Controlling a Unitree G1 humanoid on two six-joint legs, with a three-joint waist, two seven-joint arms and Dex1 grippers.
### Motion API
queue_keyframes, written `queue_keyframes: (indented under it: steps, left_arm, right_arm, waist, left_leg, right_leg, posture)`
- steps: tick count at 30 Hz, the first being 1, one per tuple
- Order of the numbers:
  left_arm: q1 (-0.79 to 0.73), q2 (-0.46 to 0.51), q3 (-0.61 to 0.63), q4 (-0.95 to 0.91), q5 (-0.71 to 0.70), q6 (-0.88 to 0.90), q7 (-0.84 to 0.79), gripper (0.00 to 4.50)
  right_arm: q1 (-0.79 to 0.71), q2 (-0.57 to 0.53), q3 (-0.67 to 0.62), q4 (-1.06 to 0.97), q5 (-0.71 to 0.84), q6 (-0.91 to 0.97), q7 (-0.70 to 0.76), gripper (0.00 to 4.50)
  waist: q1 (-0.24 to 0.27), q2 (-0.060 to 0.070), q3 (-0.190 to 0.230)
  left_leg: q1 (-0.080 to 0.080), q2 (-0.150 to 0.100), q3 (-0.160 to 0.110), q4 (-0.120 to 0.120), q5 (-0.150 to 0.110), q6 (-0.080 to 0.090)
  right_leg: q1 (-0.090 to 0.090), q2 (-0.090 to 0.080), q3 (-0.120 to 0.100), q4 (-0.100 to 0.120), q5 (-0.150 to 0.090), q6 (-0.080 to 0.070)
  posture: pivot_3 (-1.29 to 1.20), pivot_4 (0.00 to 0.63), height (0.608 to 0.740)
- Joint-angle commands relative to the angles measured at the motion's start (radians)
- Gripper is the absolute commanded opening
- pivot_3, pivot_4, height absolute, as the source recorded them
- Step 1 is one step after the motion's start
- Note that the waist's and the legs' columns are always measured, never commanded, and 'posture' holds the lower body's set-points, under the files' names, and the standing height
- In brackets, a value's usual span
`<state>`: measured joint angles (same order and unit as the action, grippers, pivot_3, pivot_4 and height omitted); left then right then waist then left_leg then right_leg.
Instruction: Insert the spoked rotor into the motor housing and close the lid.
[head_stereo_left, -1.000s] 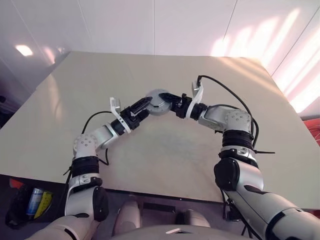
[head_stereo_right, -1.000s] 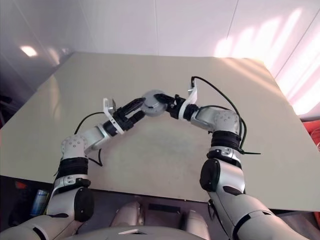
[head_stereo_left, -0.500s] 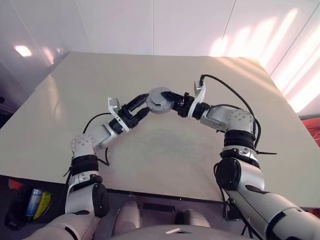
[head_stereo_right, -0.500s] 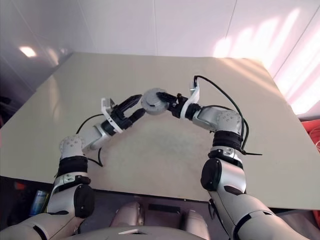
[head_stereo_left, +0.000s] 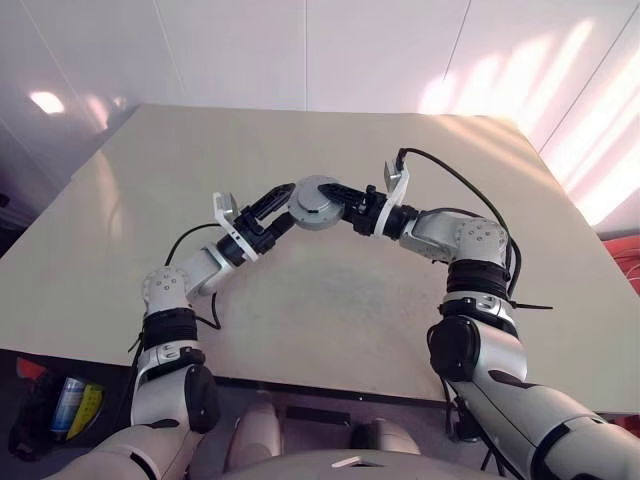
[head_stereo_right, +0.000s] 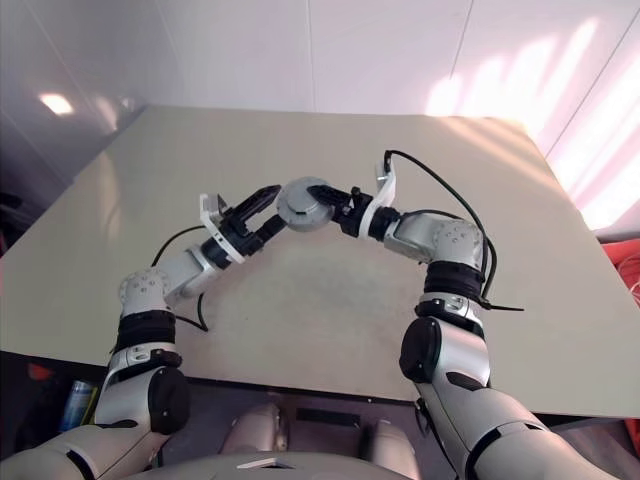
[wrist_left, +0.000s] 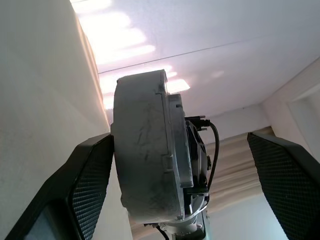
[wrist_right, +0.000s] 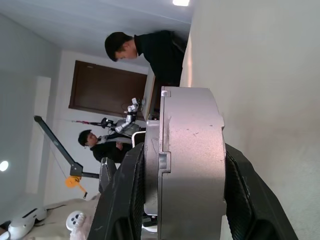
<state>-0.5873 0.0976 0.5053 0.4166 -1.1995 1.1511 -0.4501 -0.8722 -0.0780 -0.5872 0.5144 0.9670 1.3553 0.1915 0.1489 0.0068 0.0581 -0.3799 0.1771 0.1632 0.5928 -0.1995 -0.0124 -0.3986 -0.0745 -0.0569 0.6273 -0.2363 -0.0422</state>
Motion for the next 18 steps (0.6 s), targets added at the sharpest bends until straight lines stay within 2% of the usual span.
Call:
queue_keyframes:
  steps: [1, 10, 18]
  left_arm:
    - [-0.033, 0.000, -0.036, -0.009, 0.006, 0.008, -0.026, 4.47]
    - [-0.037, 0.012, -0.085, 0.037, 0.082, -0.016, -0.054, 4.47]
    - [-0.043, 0.013, -0.066, 0.052, 0.092, -0.053, -0.081, 4.47]
  right_arm:
    - [-0.028, 0.017, -0.005, -0.058, 0.061, 0.007, 0.020, 2.09]
    - [-0.026, 0.023, -0.004, -0.078, 0.064, 0.017, 0.024, 2.09]
    - [-0.025, 0.018, 0.001, -0.074, 0.058, 0.012, 0.029, 2.09]
  waist:
    - [0.000, 0.000, 0.000]
    - [0.000, 0.000, 0.000]
    - [0.000, 0.000, 0.000]
  left_leg:
    - [0.000, 0.000, 0.000, 0.000, 0.000, 0.000]
    - [0.000, 0.000, 0.000, 0.001, 0.000, 0.000]
    - [0.000, 0.000, -0.001, 0.001, 0.000, 0.000]
  right_leg:
    - [0.000, 0.000, 0.000, 0.000, 0.000, 0.000]
    - [0.000, 0.000, 0.000, 0.000, 0.000, 0.000]
    - [0.000, 0.000, 0.000, 0.001, 0.000, 0.000]
  posture:
    - [0.00, 0.000, 0.740]
    - [0.00, 0.000, 0.740]
    - [0.00, 0.000, 0.740]
